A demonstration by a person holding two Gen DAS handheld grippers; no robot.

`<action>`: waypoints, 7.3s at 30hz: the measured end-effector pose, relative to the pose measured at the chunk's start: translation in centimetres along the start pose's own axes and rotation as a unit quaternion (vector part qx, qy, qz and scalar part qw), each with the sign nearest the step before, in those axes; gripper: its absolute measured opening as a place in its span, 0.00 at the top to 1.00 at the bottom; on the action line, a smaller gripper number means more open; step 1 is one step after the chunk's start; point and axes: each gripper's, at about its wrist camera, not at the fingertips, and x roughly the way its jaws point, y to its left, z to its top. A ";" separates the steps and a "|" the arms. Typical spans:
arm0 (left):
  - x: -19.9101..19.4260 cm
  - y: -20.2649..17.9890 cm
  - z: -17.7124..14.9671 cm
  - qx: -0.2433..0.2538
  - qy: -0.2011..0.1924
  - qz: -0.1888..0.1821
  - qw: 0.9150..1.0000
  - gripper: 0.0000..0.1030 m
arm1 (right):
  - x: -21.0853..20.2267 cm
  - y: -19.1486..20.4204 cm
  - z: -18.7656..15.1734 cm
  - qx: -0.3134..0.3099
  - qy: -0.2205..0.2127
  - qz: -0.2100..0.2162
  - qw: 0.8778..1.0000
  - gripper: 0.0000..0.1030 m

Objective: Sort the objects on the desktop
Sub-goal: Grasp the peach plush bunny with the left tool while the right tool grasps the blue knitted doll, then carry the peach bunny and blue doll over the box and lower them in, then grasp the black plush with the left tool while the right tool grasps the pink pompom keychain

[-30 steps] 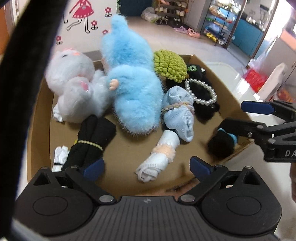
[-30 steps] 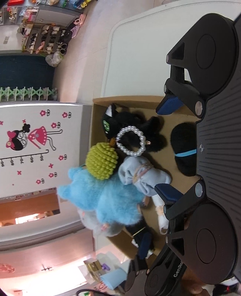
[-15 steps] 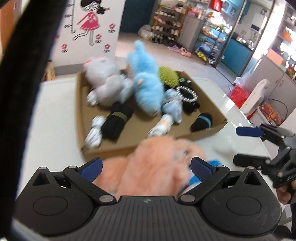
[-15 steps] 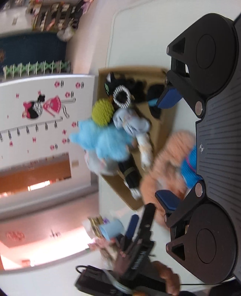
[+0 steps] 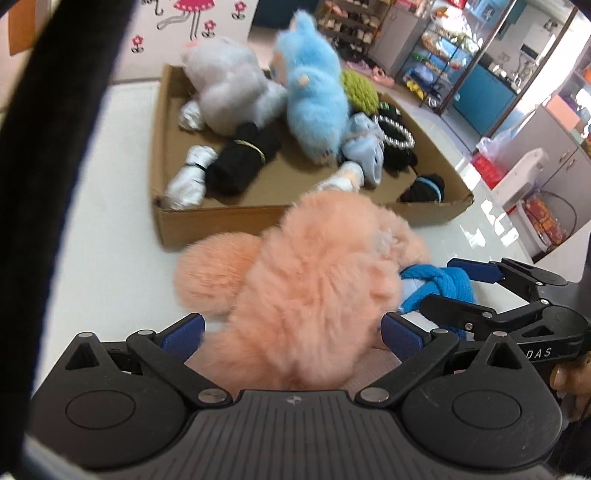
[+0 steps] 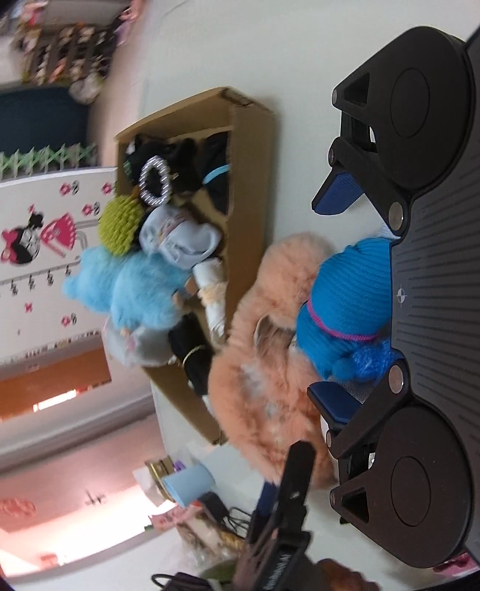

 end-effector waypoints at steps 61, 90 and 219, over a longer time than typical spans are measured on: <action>-6.1 1.2 -3.1 -0.070 -0.053 0.050 0.995 0.60 | -4.8 -2.8 -3.7 0.045 -0.029 -0.020 0.998 0.36; -12.3 -3.5 2.0 -0.022 -0.173 0.024 0.984 0.62 | -13.3 -5.0 2.1 0.051 -0.122 -0.025 0.991 0.36; -17.6 -2.6 -13.2 -0.164 -0.059 -0.011 0.985 0.64 | -7.5 -2.5 -6.5 0.106 -0.076 0.029 0.991 0.57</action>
